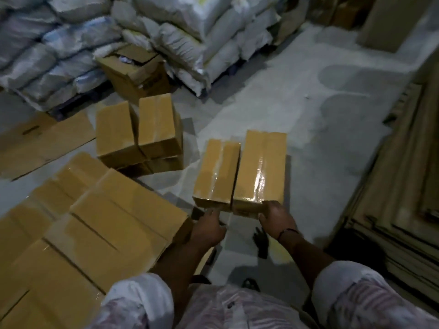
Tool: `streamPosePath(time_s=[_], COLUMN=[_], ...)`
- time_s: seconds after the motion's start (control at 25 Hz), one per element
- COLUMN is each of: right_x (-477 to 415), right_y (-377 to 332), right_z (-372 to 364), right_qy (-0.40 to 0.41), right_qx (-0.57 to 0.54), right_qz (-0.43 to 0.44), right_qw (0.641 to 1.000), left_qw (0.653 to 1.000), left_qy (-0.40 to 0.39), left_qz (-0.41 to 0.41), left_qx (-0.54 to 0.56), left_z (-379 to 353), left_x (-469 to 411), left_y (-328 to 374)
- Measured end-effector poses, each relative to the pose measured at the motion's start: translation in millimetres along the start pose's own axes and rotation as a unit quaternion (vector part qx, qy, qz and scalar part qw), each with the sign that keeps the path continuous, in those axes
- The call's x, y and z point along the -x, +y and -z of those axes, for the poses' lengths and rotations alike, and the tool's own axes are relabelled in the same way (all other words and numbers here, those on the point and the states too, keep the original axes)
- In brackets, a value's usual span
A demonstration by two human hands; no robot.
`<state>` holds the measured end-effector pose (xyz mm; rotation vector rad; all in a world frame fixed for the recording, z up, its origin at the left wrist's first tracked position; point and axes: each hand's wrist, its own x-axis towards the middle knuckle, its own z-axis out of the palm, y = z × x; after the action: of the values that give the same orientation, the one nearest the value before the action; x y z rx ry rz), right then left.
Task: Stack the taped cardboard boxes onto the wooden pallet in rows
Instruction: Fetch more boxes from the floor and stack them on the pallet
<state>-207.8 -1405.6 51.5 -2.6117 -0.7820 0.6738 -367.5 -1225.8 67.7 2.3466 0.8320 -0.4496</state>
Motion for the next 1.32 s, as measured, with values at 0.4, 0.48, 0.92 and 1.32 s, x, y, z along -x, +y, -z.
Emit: streamPosePath(time_s=[0.4,0.48,0.92,1.32], right_x=[-44,-71,-256,-393], right_y=[60,64,49,146], right_z=[9,16,64,7], right_qy=[0.012,-0.002,0.012,-0.061], right_qx=[-0.056,-0.046,-0.05,-0.011], right_qz=[-0.097,-0.104,-0.136,-0.181], right_qw=[0.994,0.994,0.989,0.982], left_qw=[0.996,0.996,0.993,0.994], left_qy=[-0.057,-0.063,-0.088,-0.068], left_qz=[-0.054,-0.052,-0.051,-0.002], left_qx=[-0.04,-0.023,-0.063,-0.089], left_z=[-3,-1,62,4], left_x=[-121,-150,-337,-487], left_y=[63,63,69,72])
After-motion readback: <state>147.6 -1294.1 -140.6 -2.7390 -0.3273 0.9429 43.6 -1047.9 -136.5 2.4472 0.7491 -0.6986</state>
